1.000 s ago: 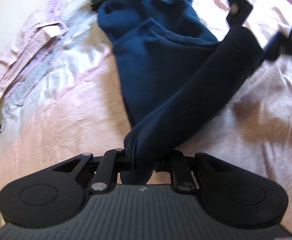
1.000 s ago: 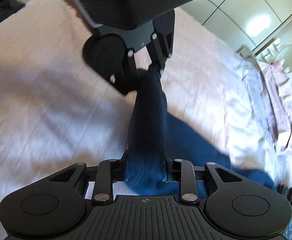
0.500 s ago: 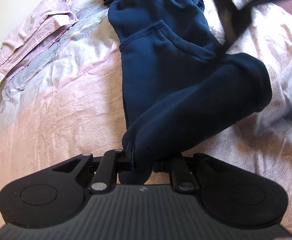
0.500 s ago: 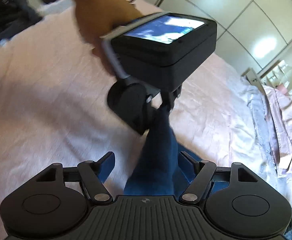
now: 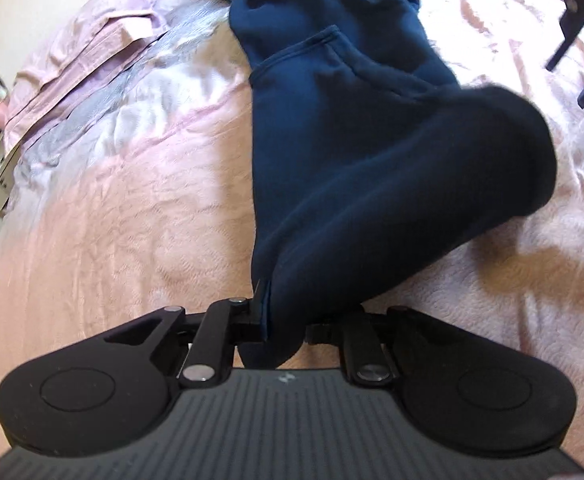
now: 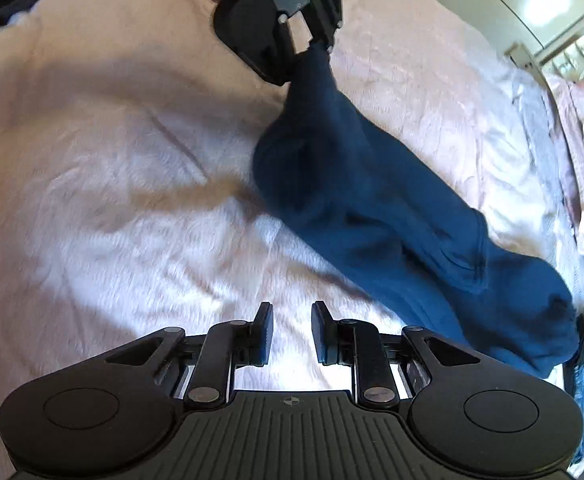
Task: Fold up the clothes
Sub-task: 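Hold the folded sweatpants with both grippers and fold them over again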
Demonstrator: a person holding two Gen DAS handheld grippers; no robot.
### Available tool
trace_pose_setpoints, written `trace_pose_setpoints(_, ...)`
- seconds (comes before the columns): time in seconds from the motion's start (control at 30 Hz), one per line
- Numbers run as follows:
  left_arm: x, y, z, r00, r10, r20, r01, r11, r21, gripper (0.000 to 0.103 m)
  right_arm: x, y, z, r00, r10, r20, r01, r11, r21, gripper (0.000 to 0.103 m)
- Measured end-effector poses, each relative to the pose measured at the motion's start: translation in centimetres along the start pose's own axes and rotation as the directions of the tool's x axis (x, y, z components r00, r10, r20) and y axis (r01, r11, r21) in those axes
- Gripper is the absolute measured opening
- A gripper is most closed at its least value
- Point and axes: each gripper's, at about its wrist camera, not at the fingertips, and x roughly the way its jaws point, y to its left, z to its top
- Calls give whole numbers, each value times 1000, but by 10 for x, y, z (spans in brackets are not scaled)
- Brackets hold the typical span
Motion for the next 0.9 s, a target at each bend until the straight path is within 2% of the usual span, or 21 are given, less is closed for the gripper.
trace_pose_setpoints(0.07,0,-2,1,1000,-1,-4,1,1000,6,12,-9,1,10,998,-12,60,13,1000,-7,22)
trace_pose_setpoints(0.1,-2,-3,1,1000,-1,-1,1,1000,-4,12,-12,2,19,995,-20,97,22,1000,-11,28)
trace_pose_setpoints(0.13,-4,-3,2,1000,-1,1,1,1000,-12,12,-12,3,29,990,-32,137,35,999,-19,35)
trace_pose_setpoints(0.17,-6,-3,3,1000,3,3,-3,1000,-10,12,-11,5,39,984,-41,173,45,999,-24,53)
trace_pose_setpoints(0.2,-8,-3,4,1000,7,6,-7,1000,-9,12,-5,5,48,980,-40,194,44,999,-20,60)
trace_pose_setpoints(0.27,-11,-2,5,1000,15,9,-15,1000,-4,13,7,5,66,973,-35,229,38,999,-7,60)
trace_pose_setpoints(0.3,-10,-1,5,1000,22,4,-22,1000,4,13,15,1,72,975,-21,223,18,1000,18,55)
trace_pose_setpoints(0.33,-9,1,4,1000,28,-1,-28,1000,12,14,21,-5,75,977,-10,213,-1,999,50,43)
trace_pose_setpoints(0.37,-7,0,3,1000,25,-1,-25,999,25,14,22,-11,73,979,-6,205,-12,996,86,20)
trace_pose_setpoints(0.43,-3,-4,2,1000,3,5,-3,999,50,15,22,-23,67,982,2,189,-31,988,151,20)
trace_pose_setpoints(0.5,2,-15,2,1000,-18,7,17,997,73,15,13,-25,53,984,16,178,-45,986,163,20)
trace_pose_setpoints(0.6,13,-13,-6,999,23,-35,-22,1000,5,13,10,-18,39,990,58,128,-77,986,147,20)
trace_pose_setpoints(0.67,15,0,-15,999,33,-43,-35,998,-50,13,16,-15,23,993,104,49,-111,977,183,20)
trace_pose_setpoints(0.7,14,3,-15,999,36,-39,-38,998,-48,13,17,-13,13,993,117,20,-119,973,199,20)
trace_pose_setpoints(0.8,11,8,-14,998,51,-29,-52,998,-32,13,12,-11,5,995,94,28,-98,978,186,20)
trace_pose_setpoints(0.83,10,9,-13,998,56,-25,-57,998,-30,13,11,-10,7,996,82,41,-88,981,174,22)
trace_pose_setpoints(0.87,9,10,-14,998,55,-18,-55,998,-30,13,10,-10,10,996,69,55,-77,984,163,29)
trace_pose_setpoints(0.9,7,10,-15,999,53,-11,-53,998,-28,13,9,-9,12,996,54,72,-64,987,148,46)
